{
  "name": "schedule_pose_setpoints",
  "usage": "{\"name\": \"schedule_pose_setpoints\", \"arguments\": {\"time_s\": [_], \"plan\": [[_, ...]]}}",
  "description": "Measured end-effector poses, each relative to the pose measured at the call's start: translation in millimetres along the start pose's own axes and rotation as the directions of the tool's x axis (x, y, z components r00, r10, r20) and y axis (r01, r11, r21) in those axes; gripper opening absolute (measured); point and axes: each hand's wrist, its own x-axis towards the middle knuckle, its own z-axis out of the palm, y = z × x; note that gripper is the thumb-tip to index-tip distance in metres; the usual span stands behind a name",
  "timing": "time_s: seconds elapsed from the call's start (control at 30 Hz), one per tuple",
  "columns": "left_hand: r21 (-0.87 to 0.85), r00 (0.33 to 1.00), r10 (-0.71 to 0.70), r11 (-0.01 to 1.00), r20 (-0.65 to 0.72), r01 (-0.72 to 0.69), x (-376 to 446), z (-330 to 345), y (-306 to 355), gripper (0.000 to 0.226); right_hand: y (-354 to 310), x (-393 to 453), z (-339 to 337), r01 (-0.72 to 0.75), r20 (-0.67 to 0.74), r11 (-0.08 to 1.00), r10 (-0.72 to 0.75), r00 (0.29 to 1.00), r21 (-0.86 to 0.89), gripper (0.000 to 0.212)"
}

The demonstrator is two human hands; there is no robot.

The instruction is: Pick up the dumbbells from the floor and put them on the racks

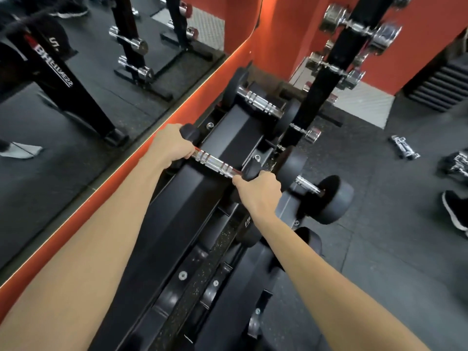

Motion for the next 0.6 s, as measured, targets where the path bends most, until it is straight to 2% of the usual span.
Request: {"name": "schedule_pose_setpoints", "arguments": {"time_s": [0.07, 0.2, 0.27, 0.33, 0.47, 0.6], "plan": [[0.074, 1.000, -0.004, 0.997, 0.008, 0.003, 1, -1, 4, 0.047, -1, 0, -3, -0.007, 0.038, 1.000, 0.007, 0.999, 0.007, 0.029], [0.182, 0.999, 0.027, 0.983, -0.033, -0.021, -14, 9, 21, 0.065, 1, 4, -22, 0.032, 0.226, 0.999, -0.032, 0.974, 0.005, 0.029], [0.262, 0.991, 0.114, 0.961, -0.067, -0.093, -30, 19, 36, 0.072, 3, 6, -38, 0.087, 0.238, 0.994, -0.098, 0.966, 0.059, 0.045], [0.320, 0.971, 0.223, 0.929, -0.082, -0.186, -51, 28, 53, 0.067, 4, 5, -61, 0.124, 0.204, 0.982, -0.152, 0.967, 0.143, 0.055], [0.122, 0.941, 0.337, 0.935, -0.024, -0.332, -97, 49, 88, 0.058, 20, 1, -124, 0.133, 0.107, 0.943, -0.173, 0.979, 0.306, 0.052], [-0.030, 0.885, 0.464, 0.886, 0.042, -0.463, -150, 94, 140, 0.045, 67, -7, -209, 0.110, -0.031, 0.908, -0.107, 0.994, 0.403, 0.053]]}}
